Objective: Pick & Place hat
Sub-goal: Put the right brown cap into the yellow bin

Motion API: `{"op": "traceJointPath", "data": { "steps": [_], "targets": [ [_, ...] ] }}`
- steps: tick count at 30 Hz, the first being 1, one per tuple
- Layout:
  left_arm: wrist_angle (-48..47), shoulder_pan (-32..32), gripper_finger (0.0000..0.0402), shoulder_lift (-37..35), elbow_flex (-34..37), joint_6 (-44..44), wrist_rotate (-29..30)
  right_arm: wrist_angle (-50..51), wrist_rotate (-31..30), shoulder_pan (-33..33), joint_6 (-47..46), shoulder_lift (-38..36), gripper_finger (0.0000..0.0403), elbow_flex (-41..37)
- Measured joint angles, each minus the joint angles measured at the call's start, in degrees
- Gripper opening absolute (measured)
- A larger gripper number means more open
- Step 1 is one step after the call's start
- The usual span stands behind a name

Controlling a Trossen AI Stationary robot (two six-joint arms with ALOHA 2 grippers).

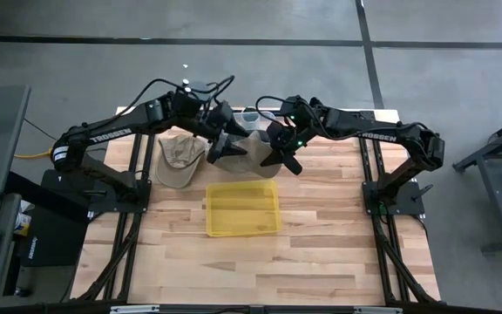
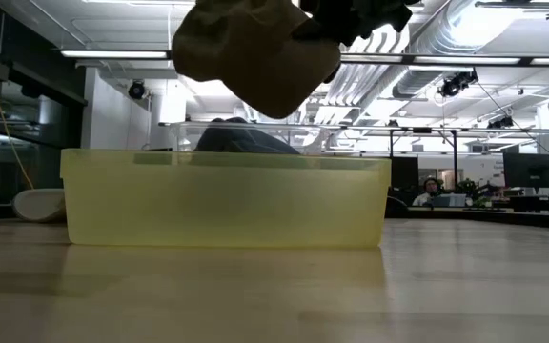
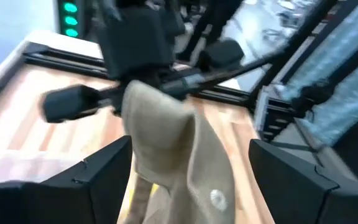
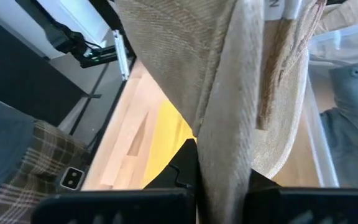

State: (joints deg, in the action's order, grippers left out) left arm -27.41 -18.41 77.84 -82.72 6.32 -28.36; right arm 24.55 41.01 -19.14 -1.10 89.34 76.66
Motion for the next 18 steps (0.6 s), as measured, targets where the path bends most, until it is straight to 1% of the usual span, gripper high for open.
{"op": "traceJointPath", "data": {
  "steps": [7,12,16,18],
  "targets": [
    [-7.02,0.0,0.0301,-2.61,-5.91,-0.45,7.14,0.31,-1.96,0.02,0.12,-0.02,0.0006,0.0],
    [-13.47,0.04,0.0301,-4.64,-6.86,-0.44,8.41,1.28,-5.02,0.27,1.1,-0.98,0.0006,-0.02],
    [-19.87,0.04,0.0301,-7.31,-6.86,-0.02,12.4,3.81,-9.6,0.93,2.4,-2.93,0.0006,-0.02],
    [-21.19,0.04,0.0301,-8.71,-6.86,0.17,13.07,5.39,-13.19,1.52,3.02,-3.99,0.0006,-0.02]
  ]
}}
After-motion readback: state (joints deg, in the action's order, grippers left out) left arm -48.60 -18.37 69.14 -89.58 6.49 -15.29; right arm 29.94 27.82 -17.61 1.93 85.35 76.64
